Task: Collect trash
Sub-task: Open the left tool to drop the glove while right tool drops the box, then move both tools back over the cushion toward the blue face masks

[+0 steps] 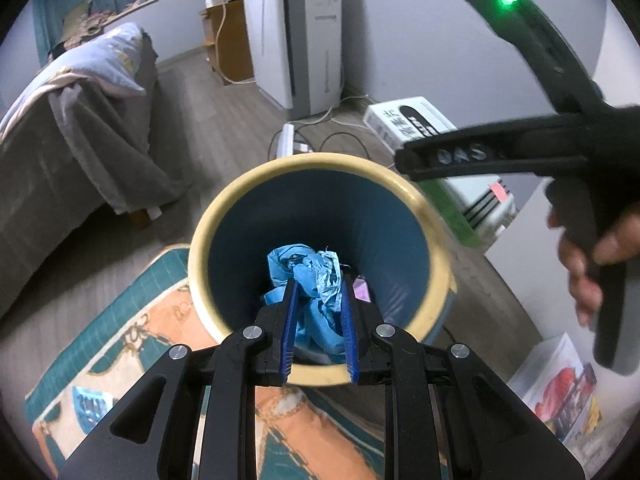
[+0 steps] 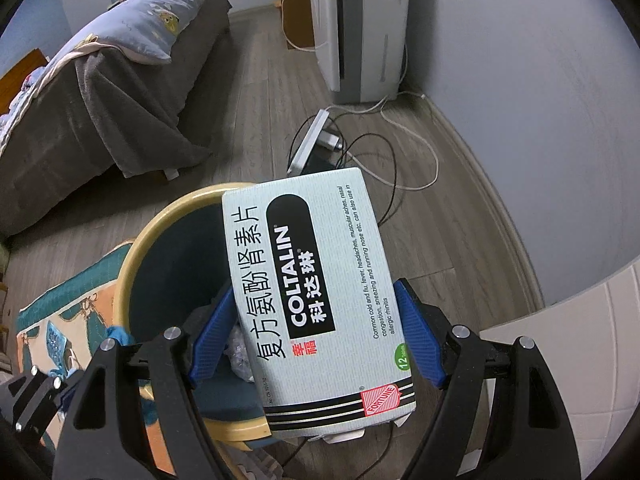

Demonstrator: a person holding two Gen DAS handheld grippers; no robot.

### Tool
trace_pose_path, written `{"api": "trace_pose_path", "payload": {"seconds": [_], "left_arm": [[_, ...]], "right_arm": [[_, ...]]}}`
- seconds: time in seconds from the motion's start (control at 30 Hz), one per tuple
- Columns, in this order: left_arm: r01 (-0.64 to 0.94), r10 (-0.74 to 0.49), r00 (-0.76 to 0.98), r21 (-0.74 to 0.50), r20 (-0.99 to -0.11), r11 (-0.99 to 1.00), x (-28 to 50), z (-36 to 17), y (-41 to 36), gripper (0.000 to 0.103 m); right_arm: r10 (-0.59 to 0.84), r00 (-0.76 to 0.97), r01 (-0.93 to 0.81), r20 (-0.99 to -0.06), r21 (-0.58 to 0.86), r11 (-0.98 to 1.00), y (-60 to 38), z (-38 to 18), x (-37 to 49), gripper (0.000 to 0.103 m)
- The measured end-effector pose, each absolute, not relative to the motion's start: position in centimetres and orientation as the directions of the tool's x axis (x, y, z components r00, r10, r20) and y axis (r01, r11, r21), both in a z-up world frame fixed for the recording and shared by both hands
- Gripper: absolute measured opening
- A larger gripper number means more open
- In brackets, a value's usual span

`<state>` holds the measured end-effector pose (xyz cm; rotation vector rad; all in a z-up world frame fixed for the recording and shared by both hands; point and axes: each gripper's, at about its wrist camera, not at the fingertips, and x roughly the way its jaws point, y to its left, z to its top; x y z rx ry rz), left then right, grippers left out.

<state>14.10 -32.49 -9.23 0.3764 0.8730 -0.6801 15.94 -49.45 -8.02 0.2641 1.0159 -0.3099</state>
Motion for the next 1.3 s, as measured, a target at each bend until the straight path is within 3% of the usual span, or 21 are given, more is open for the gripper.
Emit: {"api": "trace_pose_path", "payload": {"seconds": [0.33, 0.4, 0.47, 0.6, 0.67, 0.77, 1.07, 1.3], "left_arm": [[0.631, -0.34, 0.525, 0.089, -0.78, 0.77, 17.4, -9.4, -31.5, 0.024], [0.623, -0.343, 0.53, 0.082, -0.776, 0.778, 17.9, -9.4, -31.0, 0.029], [0.617, -0.35, 0.532, 0.07, -0.771, 0.784, 18.1, -9.5, -30.6, 0.048], [0.609, -0.337, 0.546, 0.087, -0.768, 0.788, 18.1, -9.9, -30.0, 0.069], [0.604, -0.333, 0.554, 0.093, -0.763, 0.792, 18.0, -10.0, -29.7, 0.084], [0.591, -0.333, 0.576, 0.098, -0.746, 0.801, 17.6, -9.8, -28.8, 0.095], [0.547, -0.326, 0.589, 0.067, -0.74, 0.835, 15.8, -8.8, -25.3, 0.097], [0.495, -0.302, 0.623, 0.065, -0.722, 0.866, 13.9, -5.7, -20.9, 0.097]], "right_arm": [[-0.065, 0.517, 0.327, -0.853, 0.127, 0.936, -48.0, -8.3, 16.8, 0.076], [-0.062, 0.517, 0.324, -0.854, 0.128, 0.937, -47.7, -8.4, 17.0, 0.076], [-0.052, 0.518, 0.321, -0.854, 0.138, 0.937, -47.5, -8.5, 17.2, 0.076], [-0.011, 0.532, 0.301, -0.847, 0.178, 0.937, -47.0, -8.5, 17.8, 0.078], [-0.016, 0.538, 0.309, -0.843, 0.18, 0.934, -46.9, -8.3, 17.8, 0.092], [-0.021, 0.545, 0.317, -0.838, 0.183, 0.931, -47.0, -8.0, 17.8, 0.095], [-0.012, 0.564, 0.334, -0.826, 0.214, 0.918, -46.9, -6.6, 17.5, 0.097], [-0.027, 0.58, 0.267, -0.814, 0.159, 0.95, -43.1, -4.0, 17.5, 0.097]]}}
